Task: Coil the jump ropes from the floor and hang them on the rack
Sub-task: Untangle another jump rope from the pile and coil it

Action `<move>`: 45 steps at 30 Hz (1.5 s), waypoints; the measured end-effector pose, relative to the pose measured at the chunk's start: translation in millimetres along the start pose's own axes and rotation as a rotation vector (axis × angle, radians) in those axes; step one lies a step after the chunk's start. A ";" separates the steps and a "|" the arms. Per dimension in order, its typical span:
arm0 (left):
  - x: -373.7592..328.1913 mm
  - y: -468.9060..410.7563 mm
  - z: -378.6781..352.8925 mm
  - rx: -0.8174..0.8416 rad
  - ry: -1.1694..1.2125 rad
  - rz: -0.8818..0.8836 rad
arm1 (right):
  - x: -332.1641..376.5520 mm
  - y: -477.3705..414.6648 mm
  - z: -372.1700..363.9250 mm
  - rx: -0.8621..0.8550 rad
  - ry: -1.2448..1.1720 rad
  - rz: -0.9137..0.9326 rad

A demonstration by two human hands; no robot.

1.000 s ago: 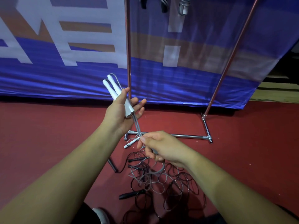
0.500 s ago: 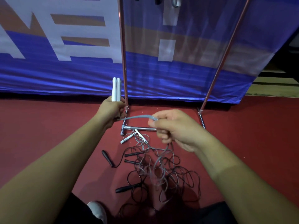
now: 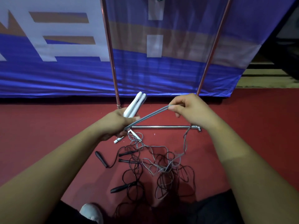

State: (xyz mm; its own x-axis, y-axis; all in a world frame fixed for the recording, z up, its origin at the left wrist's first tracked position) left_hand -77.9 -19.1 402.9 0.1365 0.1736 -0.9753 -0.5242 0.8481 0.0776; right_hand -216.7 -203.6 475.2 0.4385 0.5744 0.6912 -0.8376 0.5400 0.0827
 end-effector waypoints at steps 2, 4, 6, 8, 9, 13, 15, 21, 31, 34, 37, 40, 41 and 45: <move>-6.3 2.4 -10.7 0.072 0.031 -0.022 | -5.2 -5.3 3.0 -0.043 0.058 0.006; -11.1 6.4 -18.9 0.142 0.067 -0.011 | -6.1 -8.2 6.5 -0.064 0.071 0.006; -15.2 10.2 -21.0 0.207 0.034 -0.008 | -7.4 -10.8 9.1 -0.072 0.099 0.001; -16.7 10.9 -14.1 0.246 -0.162 -0.013 | -12.3 -13.7 7.5 -0.056 0.186 -0.013; -16.7 10.9 -7.2 0.238 -0.304 -0.005 | -15.3 -14.7 3.8 -0.025 0.253 -0.022; -13.8 12.3 20.1 0.221 -0.636 0.034 | -20.2 -16.0 -9.0 0.071 0.292 -0.039; -8.7 13.4 22.7 0.271 -0.693 0.057 | -13.2 -15.8 -8.9 0.035 0.210 -0.001; -10.1 25.1 -20.9 0.565 -0.750 -0.030 | -1.5 -25.0 -7.0 -0.164 0.099 0.074; -73.1 23.8 10.7 -0.077 -0.194 -0.417 | -7.5 -26.5 -29.7 0.044 -0.158 -0.067; -72.5 20.7 18.0 -0.153 0.042 -0.408 | -4.7 -22.7 -34.7 0.127 -0.223 -0.098; -73.4 18.8 31.4 -0.226 0.033 -0.407 | 0.8 -17.1 -34.1 0.165 -0.271 -0.088; -67.3 16.3 50.8 -0.298 -0.033 -0.344 | 4.3 -11.1 -35.4 0.190 -0.282 -0.088; -64.9 15.6 54.4 -0.296 -0.040 -0.314 | 3.6 -8.7 -36.8 0.209 -0.292 -0.102; -56.2 13.0 62.3 -0.328 0.004 -0.216 | 0.4 -1.2 -41.9 0.242 -0.301 -0.153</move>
State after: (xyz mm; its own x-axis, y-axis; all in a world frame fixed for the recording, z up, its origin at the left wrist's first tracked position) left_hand -40.1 13.3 471.6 0.2702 0.0064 -0.9628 -0.7244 0.6601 -0.1989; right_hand -201.8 -178.2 445.3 0.4794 0.2739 0.8338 -0.8382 0.4245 0.3425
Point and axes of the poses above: each hand's wrist, its own y-axis away from the middle knuckle, its own z-axis out of the back of the hand, x = y × z, the point moved 6 cm from there along -y, towards the middle knuckle, and after that the axes turned 14 degrees about -z, right-handed, at the moved point
